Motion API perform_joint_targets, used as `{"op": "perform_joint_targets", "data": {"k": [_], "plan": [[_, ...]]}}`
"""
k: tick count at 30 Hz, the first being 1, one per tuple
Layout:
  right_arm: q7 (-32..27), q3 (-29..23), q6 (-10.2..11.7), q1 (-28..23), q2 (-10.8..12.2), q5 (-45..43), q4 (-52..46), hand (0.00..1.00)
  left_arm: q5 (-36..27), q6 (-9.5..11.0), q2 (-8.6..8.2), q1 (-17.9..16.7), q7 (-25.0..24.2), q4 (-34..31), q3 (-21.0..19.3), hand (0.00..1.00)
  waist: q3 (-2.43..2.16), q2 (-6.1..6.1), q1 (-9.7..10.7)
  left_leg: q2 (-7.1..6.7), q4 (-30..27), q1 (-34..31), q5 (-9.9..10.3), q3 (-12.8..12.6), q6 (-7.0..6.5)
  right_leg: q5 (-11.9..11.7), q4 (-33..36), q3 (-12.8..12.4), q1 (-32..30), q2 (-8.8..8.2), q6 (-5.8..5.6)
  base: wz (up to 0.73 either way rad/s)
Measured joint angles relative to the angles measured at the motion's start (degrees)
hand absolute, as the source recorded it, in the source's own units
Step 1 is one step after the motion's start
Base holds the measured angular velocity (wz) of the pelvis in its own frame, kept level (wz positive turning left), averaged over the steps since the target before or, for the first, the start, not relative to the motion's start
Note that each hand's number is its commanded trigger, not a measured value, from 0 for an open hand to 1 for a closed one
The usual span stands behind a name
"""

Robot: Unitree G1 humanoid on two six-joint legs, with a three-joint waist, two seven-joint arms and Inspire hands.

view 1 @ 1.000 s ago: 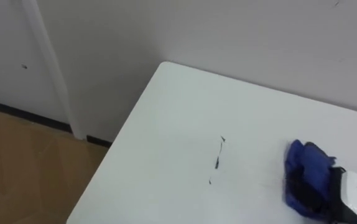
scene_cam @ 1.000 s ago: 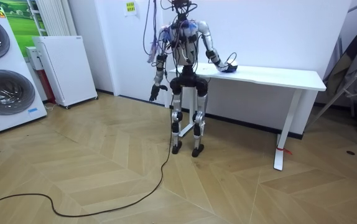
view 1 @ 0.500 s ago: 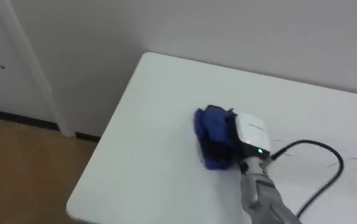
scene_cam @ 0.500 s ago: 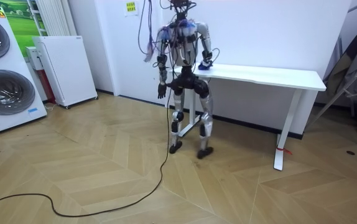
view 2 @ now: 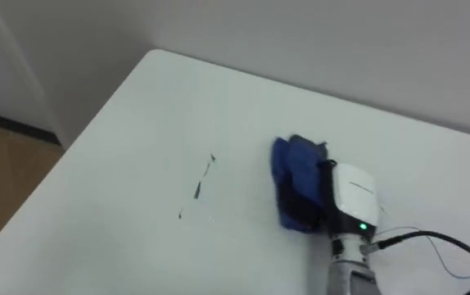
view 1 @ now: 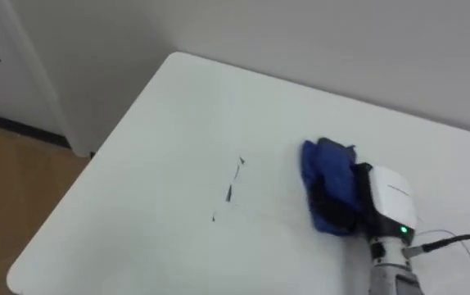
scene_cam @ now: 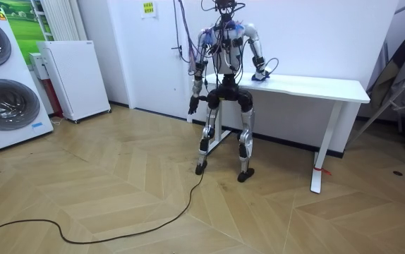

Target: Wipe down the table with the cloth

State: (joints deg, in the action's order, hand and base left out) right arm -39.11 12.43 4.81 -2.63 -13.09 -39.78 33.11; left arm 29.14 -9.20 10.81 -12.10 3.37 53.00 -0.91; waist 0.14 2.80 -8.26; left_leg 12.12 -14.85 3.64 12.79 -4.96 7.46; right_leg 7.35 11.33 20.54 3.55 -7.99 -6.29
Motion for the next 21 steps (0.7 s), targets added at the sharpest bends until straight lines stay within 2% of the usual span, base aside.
{"op": "perform_joint_targets", "data": {"k": [1, 2, 3, 4, 5, 6, 7, 8, 9, 11, 12, 14, 15, 16, 17, 18, 19, 20, 21], "plan": [[1.23, 0.10, -1.61, 1.30, 1.61, -0.67, -0.16, 1.00, 0.02, 0.07, -1.10, 0.11, 0.31, 0.47, 0.47, 0.00, 0.02, -0.02, -0.46, 0.54, -0.71, -0.34, 0.03, -0.43, 0.15, 0.44, 1.18, 0.00, -0.79, 0.24, 0.59, -0.15], [1.99, 0.11, -2.74, 2.05, 2.47, -1.03, -0.34, 1.00, 0.45, 0.19, -1.52, 0.28, 0.44, 1.20, 0.99, 0.00, 0.02, -0.11, -1.08, 0.72, -0.92, -0.32, -0.05, -0.65, 0.30, 0.62, 1.76, -0.06, -1.21, 0.34, 0.82, -0.39], [3.95, 0.47, -5.04, 3.66, 4.12, -1.92, -1.15, 1.00, 0.50, 0.42, -2.28, 0.60, 0.55, 2.54, 1.88, 0.00, -0.04, -0.53, -3.17, 1.29, -0.98, -0.09, -0.02, -1.50, 0.41, 0.90, 2.90, -0.23, -2.56, 0.64, 1.31, -0.52], [6.26, 2.15, -7.02, 6.16, 4.65, -3.27, -2.12, 1.00, 0.20, 0.37, -2.57, 0.51, 0.55, 2.80, 2.33, 0.00, 0.10, -0.90, -4.48, 1.69, -0.97, -0.46, -0.03, -1.54, 0.69, 1.17, 4.06, -0.95, -4.13, 1.07, 1.82, -0.54], [7.60, 3.36, -7.67, 7.49, 4.72, -3.71, -2.66, 1.00, -0.03, 0.39, -2.56, 0.46, 0.56, 3.09, 2.50, 0.00, 0.11, -1.00, -5.33, 1.76, -0.95, -0.82, -0.07, -1.60, 0.78, 1.33, 4.84, -1.55, -5.12, 1.19, 2.07, -0.39], [10.31, 6.31, -8.31, 10.66, 4.71, -4.16, -2.99, 1.00, -0.93, 0.08, -2.51, 0.54, 0.56, 3.34, 3.08, 0.00, 0.36, -1.46, -6.53, 1.76, -0.81, -1.20, -0.21, -2.05, 1.04, 1.48, 5.98, -2.41, -6.72, 1.24, 2.33, -0.32], [12.89, 8.13, -8.43, 13.40, 4.67, -5.15, -3.38, 1.00, -1.49, -0.28, -2.54, -0.27, 0.43, 2.93, 3.39, 0.00, 0.58, -2.27, -7.52, 1.48, -0.28, -1.06, -0.24, -2.90, 1.17, 1.48, 6.81, -3.40, -7.91, 1.22, 2.37, -0.27], [13.77, 8.61, -8.42, 14.09, 5.04, -5.64, -3.90, 1.00, -1.55, -0.50, -2.56, -0.52, 0.24, 2.34, 3.41, 0.00, 0.59, -2.53, -7.66, 1.19, 0.21, -1.04, -0.24, -2.98, 1.25, 1.45, 7.07, -3.92, -8.60, 1.20, 2.39, -0.09], [15.10, 9.03, -7.75, 14.97, 5.41, -6.01, -4.67, 1.00, -1.56, -0.79, -2.54, -1.64, -0.11, 0.94, 3.37, 0.00, 0.68, -3.28, -8.40, 0.64, 1.27, -1.13, -0.15, -2.99, 1.65, 1.47, 7.45, -4.91, -9.55, 1.17, 2.33, 0.06], [16.11, 9.13, -6.73, 14.94, 5.45, -6.18, -4.76, 1.00, -1.53, -1.66, -2.23, -3.32, -0.48, -0.49, 3.21, 0.00, 0.57, -3.99, -9.35, -0.82, 2.73, -1.07, -0.44, -2.66, 1.21, 1.30, 7.38, -7.19, -10.38, 1.08, 2.08, 0.07], [15.62, 8.81, -5.86, 13.50, 5.37, -6.15, -4.41, 1.00, -1.53, -2.36, -1.96, -4.84, -0.60, -1.50, 2.70, 0.00, 0.57, -4.04, -8.53, -1.81, 3.32, -1.06, -0.73, -1.93, 0.72, 1.28, 7.39, -8.18, -10.45, 0.88, 1.96, 0.12], [12.10, 7.84, -3.29, 10.16, 5.03, -5.45, -3.57, 1.00, -1.49, -2.85, -1.60, -7.45, -0.61, -3.85, 1.47, 0.00, 0.55, -3.60, -5.76, -2.96, 3.65, -1.05, -1.17, -1.61, -0.07, 1.40, 7.09, -8.29, -9.52, 0.00, 1.37, 0.37], [8.96, 5.63, -0.86, 6.83, 4.92, -5.47, -3.00, 1.00, -1.38, -3.00, -1.49, -8.12, -0.61, -4.15, 0.48, 0.00, 0.47, -3.29, -2.11, -3.78, 3.63, -0.93, -1.52, -1.53, -0.67, 1.47, 5.80, -8.30, -7.98, -0.55, 0.72, 0.78], [5.12, 2.21, 1.25, 2.50, 4.34, -5.06, -3.04, 1.00, -0.70, -2.82, -1.42, -7.93, -0.53, -4.49, -1.61, 0.00, 0.41, -2.41, 0.71, -4.93, 3.67, -0.65, -1.94, -1.74, -1.35, 1.61, 4.43, -8.91, -6.32, -1.21, 0.10, 0.82], [3.13, 0.35, 2.15, 0.32, 3.97, -4.97, -3.07, 1.00, 0.29, -2.53, -1.34, -7.66, -0.26, -4.51, -2.79, 0.00, 0.43, -1.86, 1.95, -5.39, 3.77, -0.43, -2.05, -2.01, -1.56, 1.73, 3.80, -9.35, -5.63, -1.38, -0.14, 0.65], [-0.72, -3.16, 3.37, -4.50, 2.91, -3.66, -3.09, 1.00, 1.78, -2.12, -1.10, -6.88, 0.50, -4.53, -5.35, 0.00, 0.13, -1.47, 3.89, -6.05, 4.16, 0.00, -2.16, -2.58, -1.97, 1.70, 2.67, -9.93, -4.03, -1.66, -0.67, 0.45], [-3.43, -6.73, 3.85, -9.06, 2.22, -1.22, -3.00, 1.00, 2.66, -1.80, -0.41, -6.29, 1.48, -4.88, -7.31, 0.00, -0.85, -0.65, 5.01, -6.66, 4.12, 0.21, -2.13, -2.72, -2.45, 1.59, 1.29, -10.66, -2.67, -1.66, -0.86, 0.39], [-4.49, -8.28, 3.93, -10.99, 1.84, 0.04, -2.70, 1.00, 2.74, -1.64, 0.04, -5.90, 1.92, -5.03, -7.74, 0.00, -1.00, -0.12, 5.47, -6.88, 4.11, 0.50, -1.99, -2.78, -2.73, 1.55, 0.91, -10.79, -1.99, -1.66, -0.94, 0.20], [-6.12, -10.30, 4.05, -13.48, 0.96, 3.21, -1.16, 1.00, 2.78, -1.10, 1.05, -4.81, 2.87, -5.11, -7.78, 0.00, -0.93, 0.80, 5.82, -7.13, 4.06, 1.14, -1.70, -2.76, -3.17, 1.53, 0.68, -10.91, -0.90, -1.51, -0.95, 0.09]]}}
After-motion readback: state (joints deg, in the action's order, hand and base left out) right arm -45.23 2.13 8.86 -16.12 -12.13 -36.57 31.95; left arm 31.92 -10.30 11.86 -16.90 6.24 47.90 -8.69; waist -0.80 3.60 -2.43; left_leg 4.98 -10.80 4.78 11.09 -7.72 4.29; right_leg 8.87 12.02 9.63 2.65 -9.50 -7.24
